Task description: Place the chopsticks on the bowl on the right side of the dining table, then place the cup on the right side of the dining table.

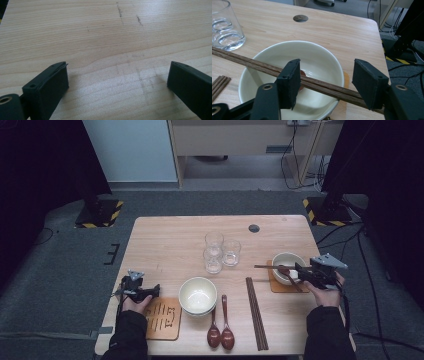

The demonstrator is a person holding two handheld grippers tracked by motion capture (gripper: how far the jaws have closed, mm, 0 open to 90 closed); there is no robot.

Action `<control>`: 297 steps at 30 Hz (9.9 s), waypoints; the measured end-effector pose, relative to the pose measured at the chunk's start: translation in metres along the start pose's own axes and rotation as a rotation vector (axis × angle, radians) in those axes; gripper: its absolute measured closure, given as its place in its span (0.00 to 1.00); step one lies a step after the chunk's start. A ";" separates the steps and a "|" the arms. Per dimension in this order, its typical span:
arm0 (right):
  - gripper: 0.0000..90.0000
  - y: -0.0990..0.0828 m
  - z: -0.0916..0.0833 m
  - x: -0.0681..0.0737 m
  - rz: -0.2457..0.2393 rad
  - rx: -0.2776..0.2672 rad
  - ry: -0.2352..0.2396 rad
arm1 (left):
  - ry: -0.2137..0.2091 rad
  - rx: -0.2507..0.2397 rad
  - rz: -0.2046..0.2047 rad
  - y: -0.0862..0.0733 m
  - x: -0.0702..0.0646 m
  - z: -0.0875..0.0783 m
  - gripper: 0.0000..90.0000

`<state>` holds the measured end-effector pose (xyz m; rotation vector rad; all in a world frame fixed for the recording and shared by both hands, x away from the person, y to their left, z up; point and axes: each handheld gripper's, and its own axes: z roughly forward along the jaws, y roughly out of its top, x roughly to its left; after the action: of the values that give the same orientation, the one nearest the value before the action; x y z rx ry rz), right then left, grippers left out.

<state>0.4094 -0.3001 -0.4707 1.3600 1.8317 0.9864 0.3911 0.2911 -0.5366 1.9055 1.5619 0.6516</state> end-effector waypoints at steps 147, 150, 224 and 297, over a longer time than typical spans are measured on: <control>0.31 0.094 -0.023 0.039 0.003 -0.095 0.253 | -0.002 0.001 0.000 0.000 0.000 0.000 0.02; 0.31 0.103 -0.024 0.045 -0.008 -0.097 0.252 | -0.002 0.000 0.000 0.000 0.000 0.000 0.02; 0.43 0.144 0.093 0.147 -0.131 0.082 0.301 | -0.003 0.001 0.000 0.000 0.000 0.000 0.02; 0.91 0.112 0.161 0.158 -0.063 0.440 0.238 | -0.004 0.001 0.000 0.000 0.000 0.000 0.02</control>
<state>0.5581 -0.0968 -0.4667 1.4700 2.3592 0.7645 0.3913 0.2913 -0.5367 1.9062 1.5599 0.6469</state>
